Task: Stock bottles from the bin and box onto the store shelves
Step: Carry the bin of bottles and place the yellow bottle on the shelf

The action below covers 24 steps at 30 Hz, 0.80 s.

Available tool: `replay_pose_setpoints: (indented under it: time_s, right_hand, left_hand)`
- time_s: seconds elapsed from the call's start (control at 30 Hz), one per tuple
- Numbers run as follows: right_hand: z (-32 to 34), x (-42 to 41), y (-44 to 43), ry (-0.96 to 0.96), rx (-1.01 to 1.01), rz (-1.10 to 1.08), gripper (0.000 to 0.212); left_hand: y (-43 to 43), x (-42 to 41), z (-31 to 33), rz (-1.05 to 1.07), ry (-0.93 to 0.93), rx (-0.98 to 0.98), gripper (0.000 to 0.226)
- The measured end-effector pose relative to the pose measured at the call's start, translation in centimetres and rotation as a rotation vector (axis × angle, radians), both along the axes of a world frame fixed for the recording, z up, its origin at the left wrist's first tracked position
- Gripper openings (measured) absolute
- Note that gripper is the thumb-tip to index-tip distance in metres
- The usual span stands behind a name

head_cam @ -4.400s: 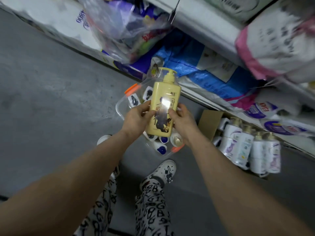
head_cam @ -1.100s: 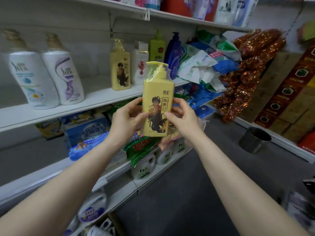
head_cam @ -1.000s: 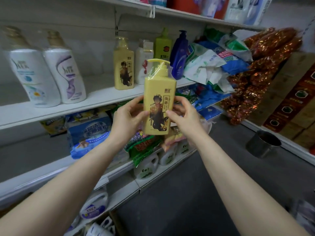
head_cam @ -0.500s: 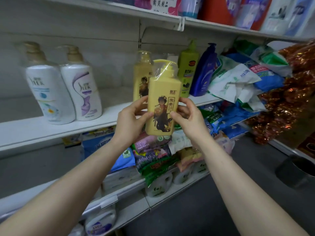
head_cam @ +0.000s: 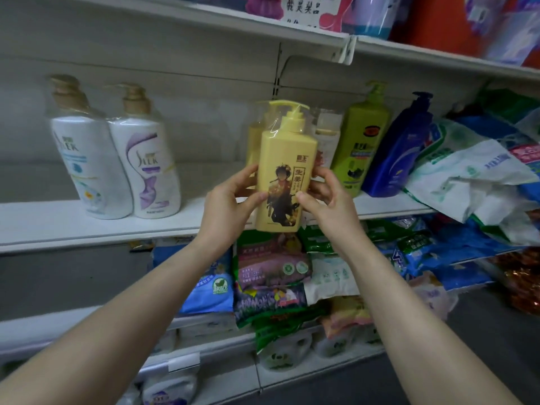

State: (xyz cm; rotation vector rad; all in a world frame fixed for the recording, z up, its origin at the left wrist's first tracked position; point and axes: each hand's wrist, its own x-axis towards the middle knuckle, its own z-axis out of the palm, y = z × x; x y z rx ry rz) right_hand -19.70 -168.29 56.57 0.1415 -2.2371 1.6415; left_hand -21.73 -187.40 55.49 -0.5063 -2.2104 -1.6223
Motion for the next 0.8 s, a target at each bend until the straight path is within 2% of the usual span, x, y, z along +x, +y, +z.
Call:
replay_pose_setpoints:
  time_s: [0.27,0.53,0.8]
  right_hand:
    - [-0.3,-4.2,4.2,0.025,0.014,0.141,0.048]
    - [-2.2,-6.8,4.2,0.013,0.001,0.246,0.051]
    - [-3.5,-7.6,3.9,0.031,0.136,0.237,0.067]
  left_hand:
    - [4.3,-1.8,-0.6,0.110,0.039,0.020,0.053]
    - [4.8,-2.2,-1.9,0.242,0.017,0.015,0.053]
    - [5.0,-2.4,-2.7,0.328,0.074,-0.037,0.057]
